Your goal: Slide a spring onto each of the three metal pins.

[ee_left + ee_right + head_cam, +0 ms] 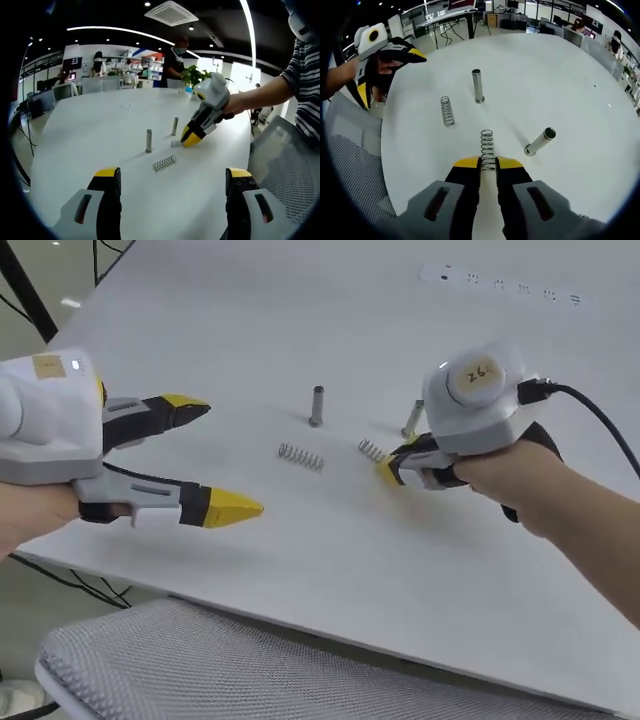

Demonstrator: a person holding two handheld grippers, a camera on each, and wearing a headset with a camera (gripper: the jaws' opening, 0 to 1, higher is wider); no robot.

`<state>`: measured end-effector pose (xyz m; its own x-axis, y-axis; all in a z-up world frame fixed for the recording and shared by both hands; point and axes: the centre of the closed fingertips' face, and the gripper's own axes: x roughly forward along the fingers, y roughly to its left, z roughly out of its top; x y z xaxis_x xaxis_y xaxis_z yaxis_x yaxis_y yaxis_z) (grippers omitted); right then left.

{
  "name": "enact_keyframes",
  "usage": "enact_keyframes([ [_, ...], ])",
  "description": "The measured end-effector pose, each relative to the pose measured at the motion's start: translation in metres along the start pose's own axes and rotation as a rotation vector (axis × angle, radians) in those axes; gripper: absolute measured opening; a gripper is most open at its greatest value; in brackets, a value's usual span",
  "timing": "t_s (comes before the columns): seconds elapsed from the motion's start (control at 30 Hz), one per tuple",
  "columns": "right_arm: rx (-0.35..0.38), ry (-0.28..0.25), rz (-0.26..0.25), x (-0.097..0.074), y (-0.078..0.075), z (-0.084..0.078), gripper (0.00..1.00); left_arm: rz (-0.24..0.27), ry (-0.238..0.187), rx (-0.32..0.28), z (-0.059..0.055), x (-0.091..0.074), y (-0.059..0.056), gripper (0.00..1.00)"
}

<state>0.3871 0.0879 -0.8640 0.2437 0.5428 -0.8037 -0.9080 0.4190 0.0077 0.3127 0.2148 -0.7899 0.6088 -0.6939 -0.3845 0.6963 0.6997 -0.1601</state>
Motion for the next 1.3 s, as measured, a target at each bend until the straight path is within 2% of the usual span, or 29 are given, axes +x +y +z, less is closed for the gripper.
enact_keyframes([
  [0.1, 0.0, -0.01, -0.002, -0.001, -0.002, 0.002, 0.13, -0.006, 0.003, 0.005, 0.001, 0.0, -0.001, 0.85],
  [0.2, -0.057, -0.014, -0.01, -0.003, -0.003, 0.002, 0.13, -0.007, 0.011, 0.01, 0.003, 0.001, 0.001, 0.85],
  [0.4, -0.067, -0.037, 0.013, -0.012, -0.002, 0.004, 0.13, -0.024, 0.007, 0.026, 0.012, 0.008, -0.002, 0.84],
  [0.5, -0.058, -0.051, 0.022, -0.019, -0.004, 0.004, 0.12, -0.056, 0.01, 0.032, 0.014, 0.017, -0.011, 0.84],
  [0.6, -0.072, -0.056, 0.016, -0.029, -0.007, 0.001, 0.12, -0.113, 0.031, 0.058, 0.015, 0.029, -0.025, 0.83],
  [0.83, -0.13, -0.073, 0.031, -0.048, -0.007, -0.003, 0.12, -0.176, 0.038, 0.09, 0.021, 0.047, -0.041, 0.81],
  [0.93, -0.207, -0.09, 0.042, -0.054, -0.004, -0.003, 0.12, -0.193, 0.04, 0.095, 0.023, 0.051, -0.045, 0.8],
  [1.07, -0.249, -0.102, 0.071, -0.059, 0.005, -0.004, 0.12, -0.217, 0.037, 0.093, 0.026, 0.056, -0.049, 0.79],
  [1.1, -0.284, -0.1, 0.073, -0.06, 0.007, -0.004, 0.12, -0.221, 0.039, 0.096, 0.026, 0.058, -0.05, 0.79],
  [1.2, -0.354, -0.105, 0.089, -0.065, 0.014, -0.002, 0.12, -0.247, 0.045, 0.111, 0.028, 0.065, -0.058, 0.78],
  [1.3, -0.39, -0.093, 0.094, -0.068, 0.019, -0.004, 0.12, -0.284, 0.064, 0.131, 0.026, 0.072, -0.068, 0.77],
])
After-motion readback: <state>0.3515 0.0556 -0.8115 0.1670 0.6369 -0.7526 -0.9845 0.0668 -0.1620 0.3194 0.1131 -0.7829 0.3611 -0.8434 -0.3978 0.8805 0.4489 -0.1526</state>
